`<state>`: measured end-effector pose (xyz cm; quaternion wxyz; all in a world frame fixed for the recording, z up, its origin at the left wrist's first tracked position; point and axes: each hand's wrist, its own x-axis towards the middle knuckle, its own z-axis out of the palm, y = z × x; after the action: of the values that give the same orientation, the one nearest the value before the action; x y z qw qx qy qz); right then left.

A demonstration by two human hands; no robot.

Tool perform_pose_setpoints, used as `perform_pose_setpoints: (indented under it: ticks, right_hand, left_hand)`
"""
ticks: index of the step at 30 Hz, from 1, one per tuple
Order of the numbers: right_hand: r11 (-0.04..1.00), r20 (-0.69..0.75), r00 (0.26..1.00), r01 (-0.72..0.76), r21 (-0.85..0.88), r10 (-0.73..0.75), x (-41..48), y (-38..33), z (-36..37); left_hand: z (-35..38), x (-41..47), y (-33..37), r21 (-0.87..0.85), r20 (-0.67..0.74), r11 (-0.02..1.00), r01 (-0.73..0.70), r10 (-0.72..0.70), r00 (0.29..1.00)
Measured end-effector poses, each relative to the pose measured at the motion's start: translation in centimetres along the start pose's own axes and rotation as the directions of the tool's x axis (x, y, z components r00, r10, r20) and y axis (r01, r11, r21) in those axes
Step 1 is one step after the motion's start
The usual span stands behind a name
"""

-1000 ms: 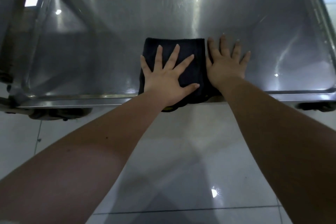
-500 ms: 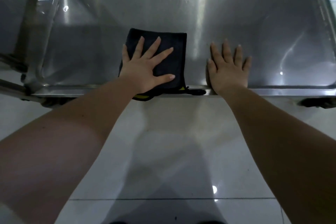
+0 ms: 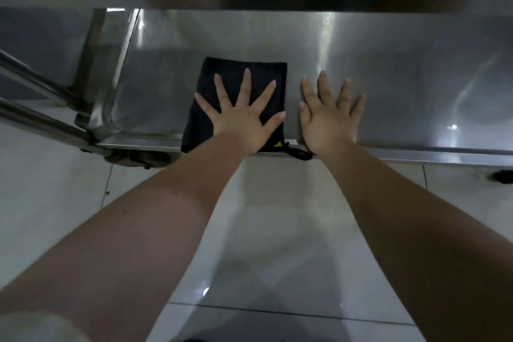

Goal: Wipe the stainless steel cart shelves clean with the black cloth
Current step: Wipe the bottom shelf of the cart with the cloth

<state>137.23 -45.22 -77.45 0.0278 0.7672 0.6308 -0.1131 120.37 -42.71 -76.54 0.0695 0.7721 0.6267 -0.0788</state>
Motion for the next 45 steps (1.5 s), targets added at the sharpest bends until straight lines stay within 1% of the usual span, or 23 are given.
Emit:
perform_pose_setpoints:
  ticks: [2,4,7,12,15,18,20,22,25,29,31,33,35,37,40,43,45]
  right_hand:
    - [1.000,-0.018,1.000,0.002,-0.028,-0.003,-0.2,0.0,0.3]
    - [0.999,-0.020,1.000,-0.001,-0.039,0.000,-0.2,-0.3,0.5]
    - [0.999,-0.014,1.000,-0.026,-0.026,0.026,-0.2,-0.6,0.4]
    - [0.999,-0.025,1.000,-0.008,-0.032,0.007,-0.3,-0.2,0.5]
    - [1.000,-0.005,1.000,-0.011,-0.018,0.011,-0.1,-0.2,0.5]
    - [1.000,-0.020,1.000,-0.005,-0.026,0.005,0.0,-0.1,0.4]
    - [0.999,-0.021,1.000,-0.009,-0.041,0.008,0.0,-0.4,0.5]
    - [0.998,-0.017,1.000,-0.020,-0.059,0.019,0.0,-0.8,0.6]
    - [0.997,-0.010,1.000,-0.028,-0.069,0.027,0.0,-1.0,0.6]
    - [0.997,0.001,1.000,-0.005,-0.078,0.005,-0.1,-0.8,0.5]
    - [0.996,0.005,1.000,0.004,-0.089,-0.003,-0.1,-0.6,0.4]
    - [0.995,-0.008,0.998,0.064,-0.072,-0.065,-0.1,-0.4,0.2]
    - [0.985,-0.032,0.985,0.170,-0.030,-0.171,-0.1,-0.3,0.1]
    - [0.975,-0.040,0.974,0.222,-0.012,-0.223,-0.1,-0.5,0.2]
    - [0.978,-0.042,0.977,0.208,-0.017,-0.208,0.0,-0.5,0.5]
    - [0.982,-0.048,0.982,0.183,-0.033,-0.185,0.2,-0.5,0.6]
    - [0.985,-0.051,0.984,0.168,-0.044,-0.171,0.2,-0.6,0.7]
  left_hand:
    - [0.3,0.1,0.0,-0.033,0.001,0.999,0.040,-0.040,0.999]
    - [0.3,0.8,-0.1,-0.064,0.003,0.997,0.050,-0.050,0.999]
    - [0.0,1.9,1.2,-0.064,-0.016,0.998,0.025,-0.026,1.000]
    - [0.1,1.9,1.6,-0.081,-0.061,0.997,0.000,-0.005,0.998]
    - [0.4,1.4,-1.5,-0.080,-0.060,0.997,0.002,-0.007,0.998]
    - [0.0,1.6,-7.7,-0.090,-0.040,0.992,0.091,-0.095,0.995]
    - [-0.3,1.5,-10.9,-0.065,-0.013,0.991,0.117,-0.118,0.993]
    - [-0.1,1.4,-11.7,-0.030,-0.006,0.994,0.108,-0.108,0.994]
    - [-0.1,1.5,-9.0,-0.047,-0.011,0.994,0.103,-0.104,0.995]
    - [0.2,1.0,-1.1,-0.056,-0.024,0.998,-0.033,0.031,0.999]
    - [0.2,0.5,1.9,-0.049,-0.036,0.996,-0.070,0.068,0.997]
    - [0.3,0.4,2.6,-0.074,-0.040,0.995,-0.063,0.060,0.997]
    - [0.4,0.4,1.4,-0.089,-0.054,0.993,-0.072,0.067,0.996]
    - [0.4,0.4,-0.9,-0.079,-0.062,0.995,-0.060,0.055,0.997]
    - [0.4,0.6,-6.9,-0.096,-0.054,0.994,0.048,-0.054,0.997]
    - [0.0,0.7,-13.8,-0.105,-0.010,0.981,0.162,-0.164,0.986]
    - [0.0,0.6,-15.8,-0.076,0.015,0.980,0.186,-0.186,0.983]
